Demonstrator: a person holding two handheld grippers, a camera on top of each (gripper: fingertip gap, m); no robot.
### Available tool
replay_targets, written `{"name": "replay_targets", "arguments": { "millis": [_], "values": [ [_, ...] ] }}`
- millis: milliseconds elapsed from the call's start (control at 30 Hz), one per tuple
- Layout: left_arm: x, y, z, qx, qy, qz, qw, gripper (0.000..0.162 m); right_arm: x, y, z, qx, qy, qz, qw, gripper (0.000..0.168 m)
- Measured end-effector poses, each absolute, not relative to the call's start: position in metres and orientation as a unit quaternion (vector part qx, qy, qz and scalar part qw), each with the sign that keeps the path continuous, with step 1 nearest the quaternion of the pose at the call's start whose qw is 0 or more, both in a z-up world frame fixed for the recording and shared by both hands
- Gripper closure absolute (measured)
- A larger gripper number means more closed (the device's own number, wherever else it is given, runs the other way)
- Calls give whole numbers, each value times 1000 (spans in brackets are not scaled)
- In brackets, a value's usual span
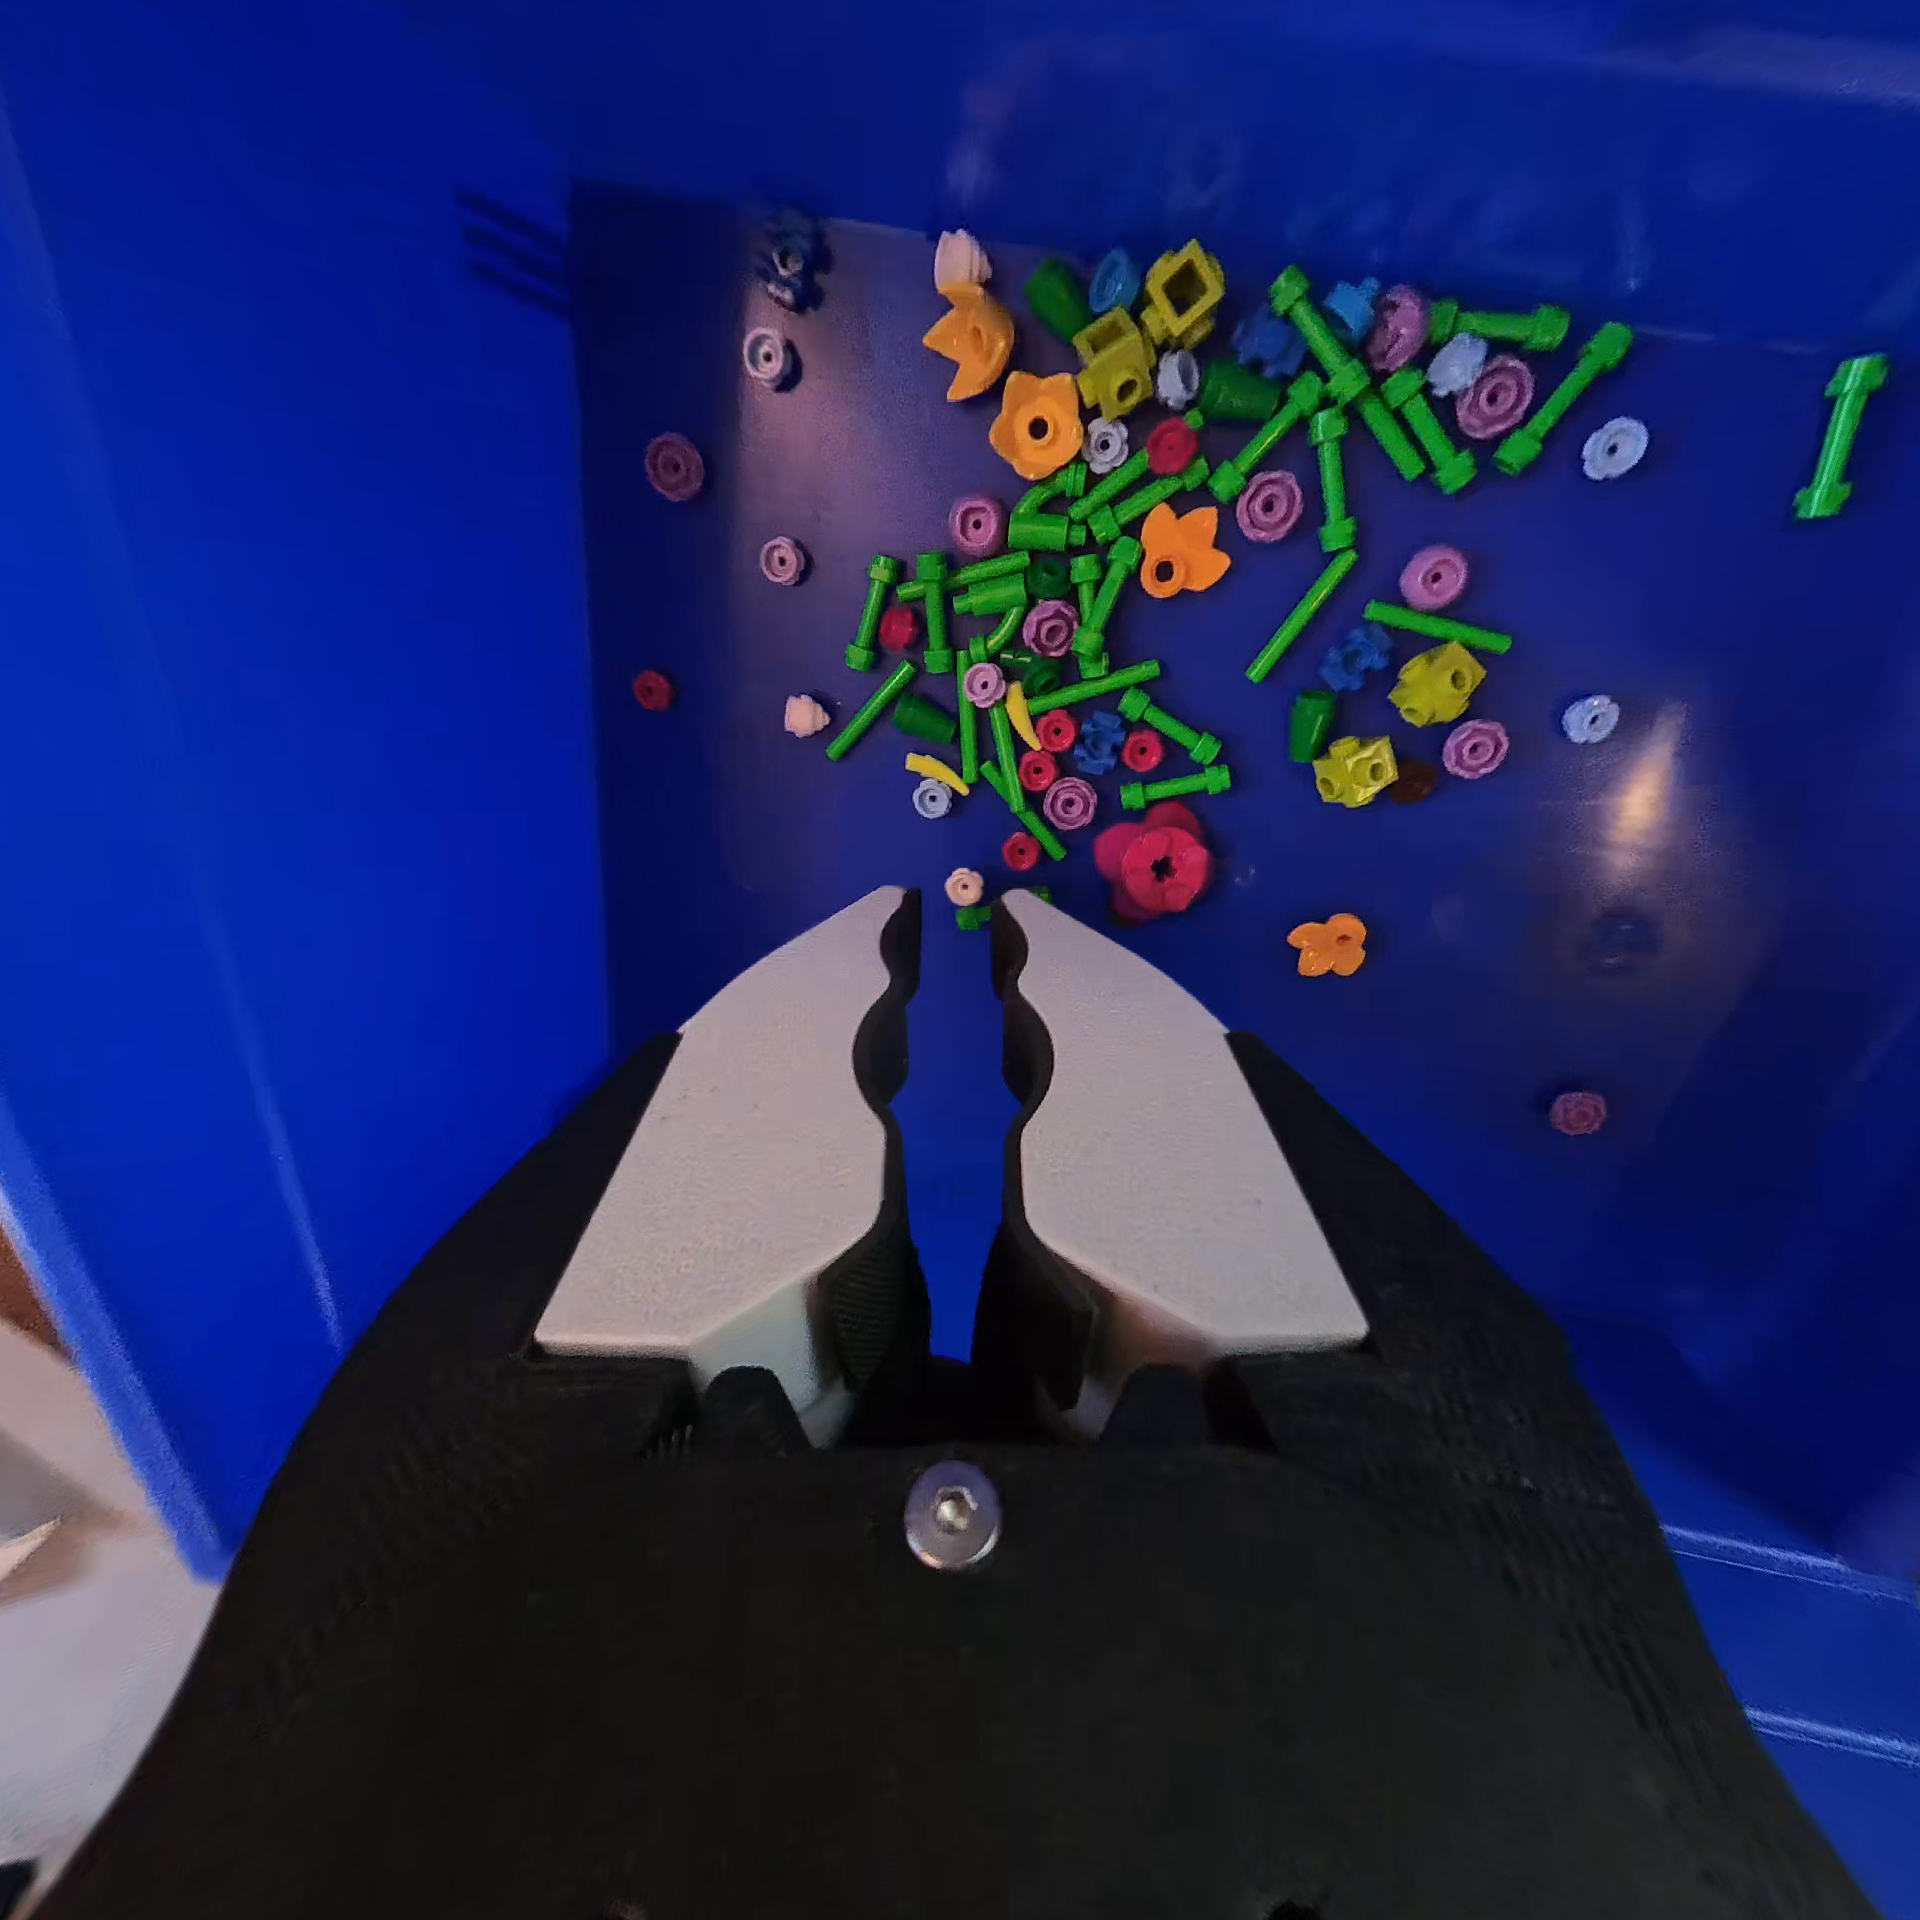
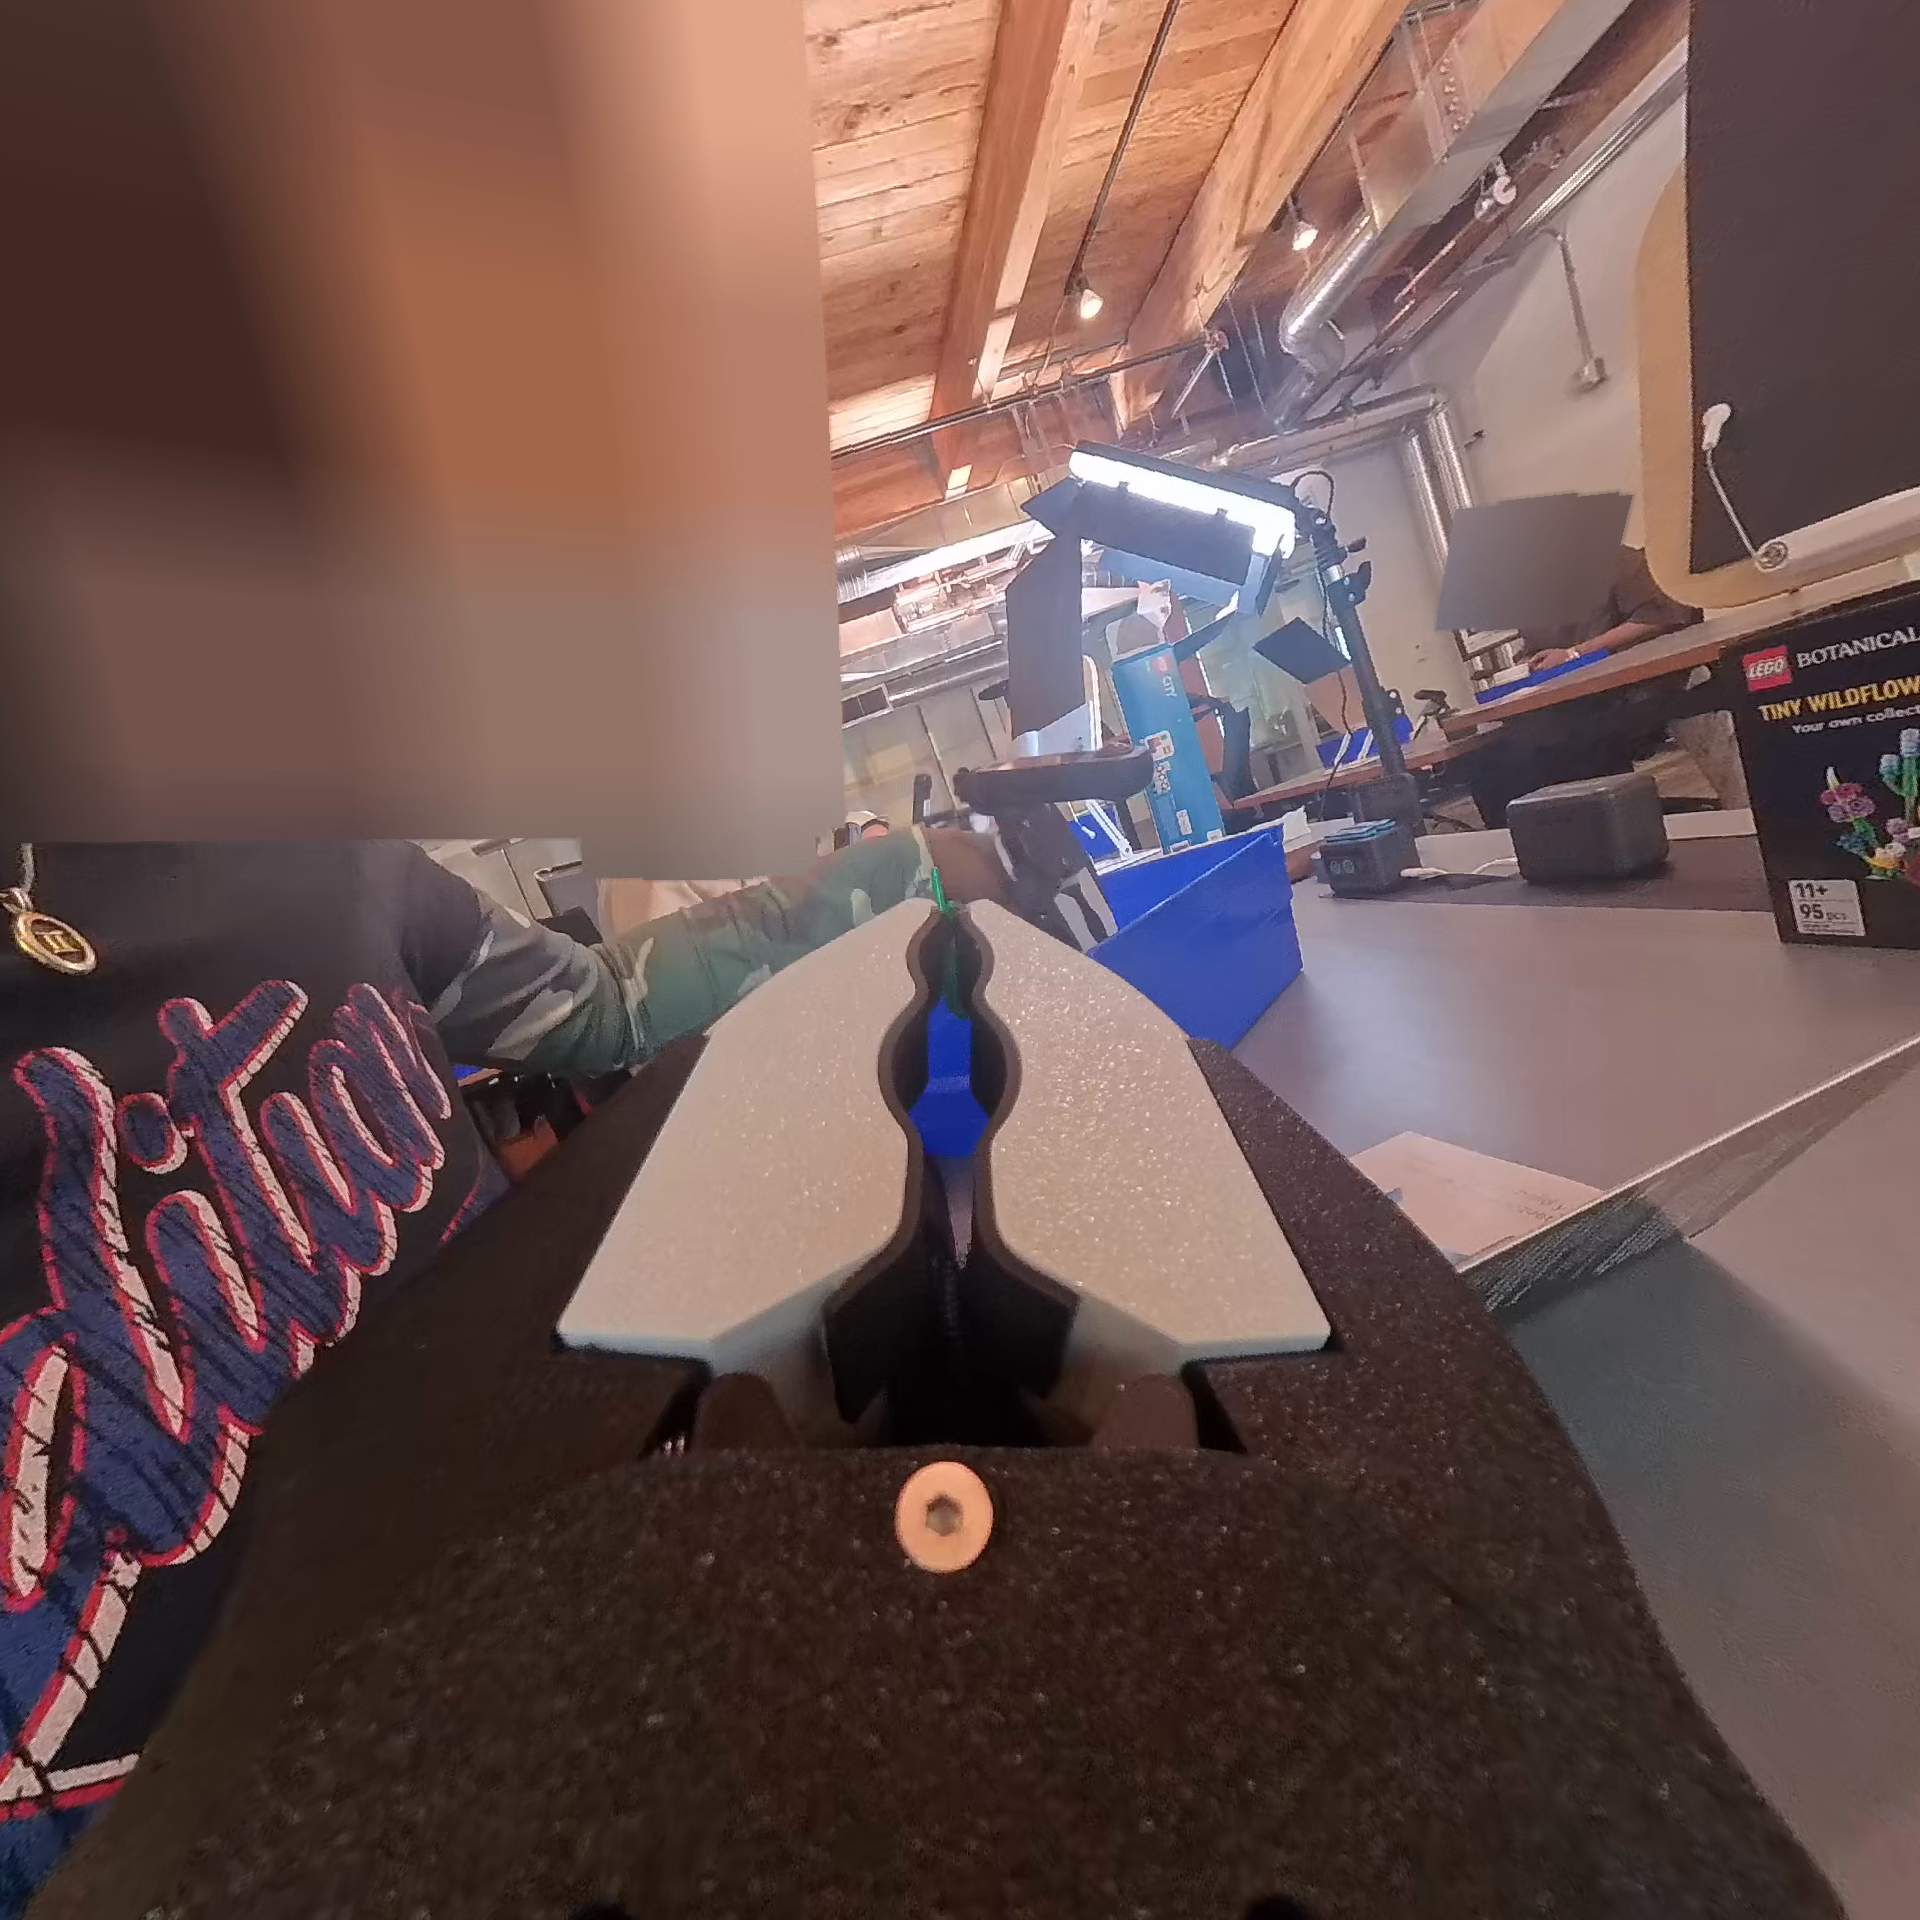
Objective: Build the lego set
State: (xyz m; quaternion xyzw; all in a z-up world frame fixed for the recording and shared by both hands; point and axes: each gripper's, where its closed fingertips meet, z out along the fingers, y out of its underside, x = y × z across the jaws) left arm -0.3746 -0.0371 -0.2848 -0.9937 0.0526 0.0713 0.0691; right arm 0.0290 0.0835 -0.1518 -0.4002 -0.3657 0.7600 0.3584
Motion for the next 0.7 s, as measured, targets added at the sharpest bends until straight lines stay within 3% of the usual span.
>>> {"name": "replay_targets", "arguments": {
  "millis": [33, 700],
  "values": [
    [-375, -37, -287, -995, 41, 58, 66, 148, 29, 84, -152, -401, -363, 761, 358, 167],
    [-376, -41, -307, -1000, 22, 8, -5, 146, 30, 89, -151, -403, -353, 764, 360, 166]
  ]
}}
